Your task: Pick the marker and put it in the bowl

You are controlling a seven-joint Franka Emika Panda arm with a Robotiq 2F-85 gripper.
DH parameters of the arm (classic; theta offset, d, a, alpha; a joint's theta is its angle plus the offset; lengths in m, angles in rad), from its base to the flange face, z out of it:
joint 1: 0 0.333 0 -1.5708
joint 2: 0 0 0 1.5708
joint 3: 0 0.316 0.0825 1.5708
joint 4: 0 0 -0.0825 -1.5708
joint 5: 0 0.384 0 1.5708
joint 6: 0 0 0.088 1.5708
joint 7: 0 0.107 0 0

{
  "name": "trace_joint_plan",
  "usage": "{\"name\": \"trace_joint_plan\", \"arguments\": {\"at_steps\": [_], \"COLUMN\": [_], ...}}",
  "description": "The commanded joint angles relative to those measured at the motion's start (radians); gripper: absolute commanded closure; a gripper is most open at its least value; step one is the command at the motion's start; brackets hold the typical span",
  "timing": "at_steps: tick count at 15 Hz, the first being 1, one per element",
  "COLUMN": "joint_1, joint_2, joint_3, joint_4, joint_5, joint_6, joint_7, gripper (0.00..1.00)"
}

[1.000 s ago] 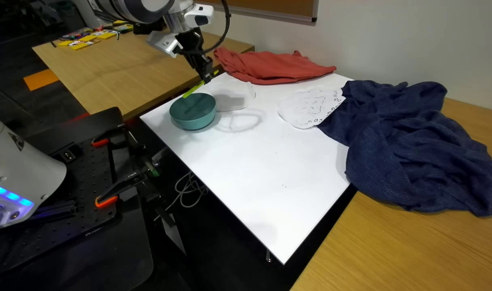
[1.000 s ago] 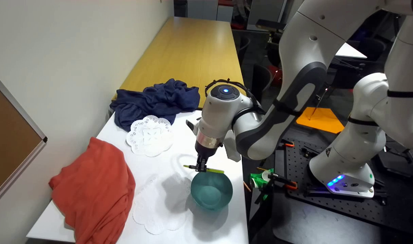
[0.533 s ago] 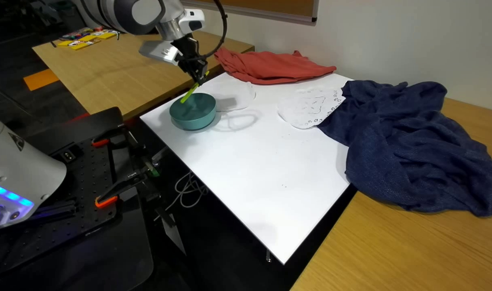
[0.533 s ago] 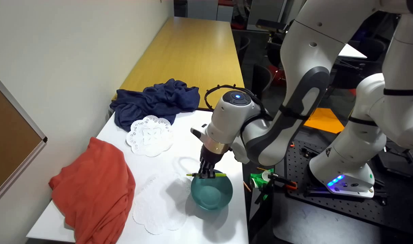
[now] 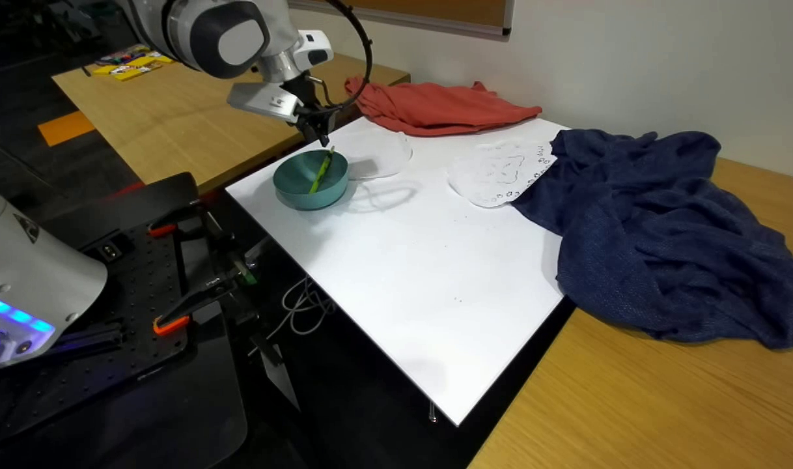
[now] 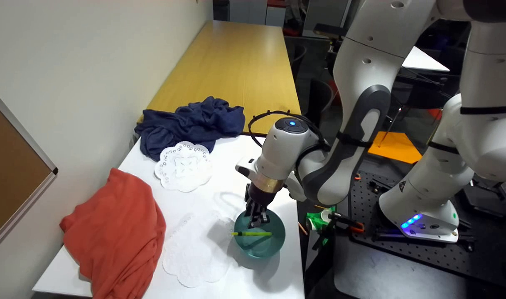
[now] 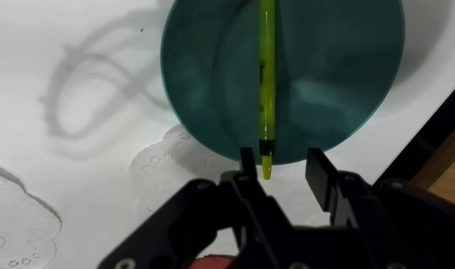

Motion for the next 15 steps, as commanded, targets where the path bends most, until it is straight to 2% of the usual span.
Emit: {"name": "trace_joint_plan", "arguments": {"at_steps": [1,4,5,10,11,15], "joint_1": [-0.065,-0.082,-0.086,-0.091,-0.055,-0.057], "joint_2": [0.014,0.012,0.011,0.01,0.014,0.014], "joint_3": [0.042,0.049,0.051,0.053,0.027,0.027], "joint_4": [0.001,0.0,0.0,0.006,0.006,0.007], "joint_5": [-0.034,-0.045,-0.046,-0.045,-0.032,-0.032], "joint_6": [0.012,0.006,0.006,0.0,0.002,0.002], "joint_7": [-0.033,-0.03,-0.03,-0.027,-0.002,-0.002], "gripper": [0.26,0.05,0.01,0.0,0.0,0.0]}}
